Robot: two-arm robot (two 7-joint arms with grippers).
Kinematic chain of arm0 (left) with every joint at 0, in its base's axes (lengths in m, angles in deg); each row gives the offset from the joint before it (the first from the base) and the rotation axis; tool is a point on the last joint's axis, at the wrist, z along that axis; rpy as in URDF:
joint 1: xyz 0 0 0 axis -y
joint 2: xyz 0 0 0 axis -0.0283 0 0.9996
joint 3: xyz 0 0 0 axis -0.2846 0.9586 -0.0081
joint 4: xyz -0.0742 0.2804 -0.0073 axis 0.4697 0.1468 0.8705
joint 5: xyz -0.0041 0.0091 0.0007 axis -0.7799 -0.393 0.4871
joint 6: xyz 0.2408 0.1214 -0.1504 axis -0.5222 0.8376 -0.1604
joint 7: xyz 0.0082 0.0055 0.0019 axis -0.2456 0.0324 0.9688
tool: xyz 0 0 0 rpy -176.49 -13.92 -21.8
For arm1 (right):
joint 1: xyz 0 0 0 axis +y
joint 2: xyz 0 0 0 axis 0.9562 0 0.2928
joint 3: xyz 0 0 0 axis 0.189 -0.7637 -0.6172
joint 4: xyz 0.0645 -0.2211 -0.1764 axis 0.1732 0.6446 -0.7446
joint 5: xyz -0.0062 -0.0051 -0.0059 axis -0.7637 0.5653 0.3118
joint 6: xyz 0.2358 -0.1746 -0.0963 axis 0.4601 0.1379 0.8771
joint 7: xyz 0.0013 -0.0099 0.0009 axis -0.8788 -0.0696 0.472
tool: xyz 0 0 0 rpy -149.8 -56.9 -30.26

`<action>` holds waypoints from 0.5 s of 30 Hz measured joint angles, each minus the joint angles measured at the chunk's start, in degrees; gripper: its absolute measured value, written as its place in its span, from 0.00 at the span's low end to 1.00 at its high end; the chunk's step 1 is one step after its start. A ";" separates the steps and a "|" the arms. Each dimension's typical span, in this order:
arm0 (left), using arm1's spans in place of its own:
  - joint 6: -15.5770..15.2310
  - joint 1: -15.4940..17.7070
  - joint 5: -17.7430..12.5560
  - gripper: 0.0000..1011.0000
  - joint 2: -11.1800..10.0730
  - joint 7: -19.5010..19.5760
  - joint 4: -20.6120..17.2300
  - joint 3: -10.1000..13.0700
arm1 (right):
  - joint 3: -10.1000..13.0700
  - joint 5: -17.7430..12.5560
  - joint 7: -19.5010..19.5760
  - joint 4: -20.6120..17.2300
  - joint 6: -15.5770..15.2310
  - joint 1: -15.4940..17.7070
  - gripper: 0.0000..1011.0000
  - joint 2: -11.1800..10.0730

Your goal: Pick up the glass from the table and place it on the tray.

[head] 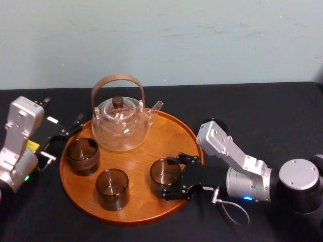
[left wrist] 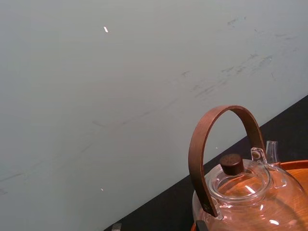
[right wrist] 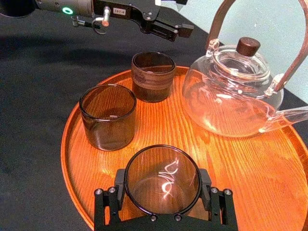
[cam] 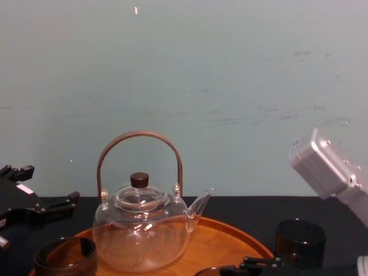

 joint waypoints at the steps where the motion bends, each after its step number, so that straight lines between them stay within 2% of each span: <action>1: 0.00 0.00 0.00 0.99 0.00 0.00 0.00 0.00 | 0.00 0.05 -0.01 0.02 -0.09 0.01 0.91 -0.02; 5: 0.00 0.00 0.00 0.99 0.00 0.00 0.00 0.00 | 0.00 0.02 -0.05 0.03 -0.12 0.01 0.99 -0.02; 15: 0.00 0.00 0.00 0.99 0.00 0.00 0.00 0.00 | 0.04 -0.11 -0.11 0.02 -0.18 0.00 0.99 -0.01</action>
